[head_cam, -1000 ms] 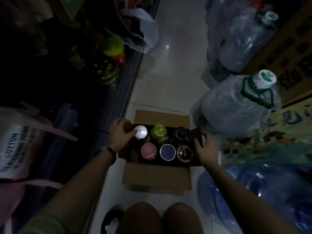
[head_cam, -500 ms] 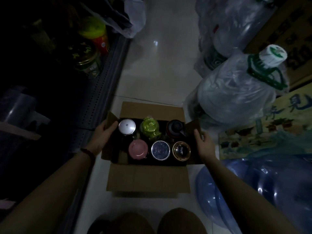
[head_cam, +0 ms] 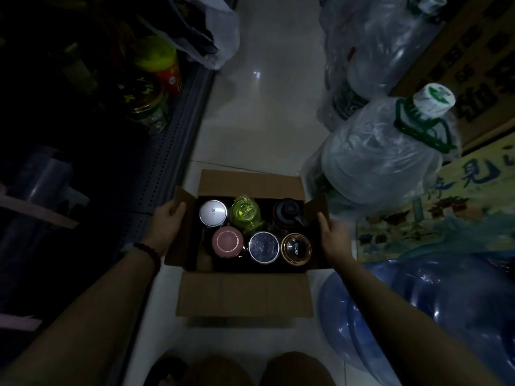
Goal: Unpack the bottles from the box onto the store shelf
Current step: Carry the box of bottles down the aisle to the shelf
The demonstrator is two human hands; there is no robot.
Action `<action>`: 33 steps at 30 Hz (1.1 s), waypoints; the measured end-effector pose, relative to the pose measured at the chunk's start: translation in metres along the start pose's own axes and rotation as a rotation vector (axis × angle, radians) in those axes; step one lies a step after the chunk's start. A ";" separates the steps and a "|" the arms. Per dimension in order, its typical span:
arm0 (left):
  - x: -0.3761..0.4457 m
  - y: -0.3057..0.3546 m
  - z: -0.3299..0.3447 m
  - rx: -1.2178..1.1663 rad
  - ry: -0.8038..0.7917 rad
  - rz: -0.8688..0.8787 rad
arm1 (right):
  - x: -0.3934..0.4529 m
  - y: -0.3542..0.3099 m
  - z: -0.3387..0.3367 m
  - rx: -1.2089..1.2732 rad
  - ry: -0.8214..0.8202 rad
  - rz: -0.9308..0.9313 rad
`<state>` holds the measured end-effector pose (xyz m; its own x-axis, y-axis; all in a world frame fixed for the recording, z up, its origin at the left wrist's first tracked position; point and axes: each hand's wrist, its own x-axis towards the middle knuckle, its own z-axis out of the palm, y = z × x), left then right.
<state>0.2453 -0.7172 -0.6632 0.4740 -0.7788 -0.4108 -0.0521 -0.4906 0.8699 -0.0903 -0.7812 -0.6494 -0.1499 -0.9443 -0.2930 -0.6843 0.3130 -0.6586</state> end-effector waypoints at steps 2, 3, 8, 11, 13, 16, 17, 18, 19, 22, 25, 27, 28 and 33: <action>-0.010 0.012 -0.005 -0.003 -0.011 -0.004 | -0.009 -0.014 -0.015 0.002 -0.003 -0.009; -0.017 0.021 -0.008 -0.005 -0.012 -0.014 | -0.014 -0.023 -0.025 -0.002 -0.006 -0.011; -0.049 0.083 -0.030 0.010 -0.028 -0.011 | -0.042 -0.071 -0.084 -0.066 -0.008 0.003; -0.070 0.123 -0.051 0.056 -0.033 -0.027 | -0.060 -0.101 -0.120 -0.055 0.002 0.007; -0.088 0.157 -0.061 0.062 -0.032 -0.036 | -0.071 -0.122 -0.145 -0.026 0.001 0.029; -0.116 0.212 -0.074 0.055 -0.041 -0.030 | -0.091 -0.156 -0.185 -0.022 0.008 0.069; -0.124 0.231 -0.078 0.059 -0.037 -0.027 | -0.097 -0.167 -0.199 -0.015 0.011 0.073; -0.131 0.246 -0.084 0.065 -0.039 -0.023 | -0.102 -0.178 -0.213 -0.011 0.016 0.076; -0.140 0.265 -0.088 0.070 -0.041 -0.014 | -0.108 -0.189 -0.226 -0.007 0.020 0.079; -0.164 0.318 -0.098 0.116 -0.032 -0.007 | -0.126 -0.222 -0.269 0.010 0.026 0.094; -0.194 0.378 -0.102 0.182 -0.032 0.013 | -0.143 -0.252 -0.314 0.004 0.036 0.066; -0.209 0.410 -0.103 0.197 -0.040 0.026 | -0.155 -0.269 -0.344 0.011 0.038 0.060; -0.217 0.426 -0.103 0.197 -0.051 0.039 | -0.161 -0.277 -0.359 0.017 0.045 0.063; -0.259 0.506 -0.089 0.223 -0.093 0.132 | -0.186 -0.305 -0.435 0.035 0.090 0.048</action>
<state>0.1743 -0.7285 -0.0926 0.3679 -0.8692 -0.3303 -0.3050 -0.4484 0.8402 -0.1648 -0.7456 -0.0926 -0.2470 -0.9328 -0.2626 -0.6493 0.3604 -0.6697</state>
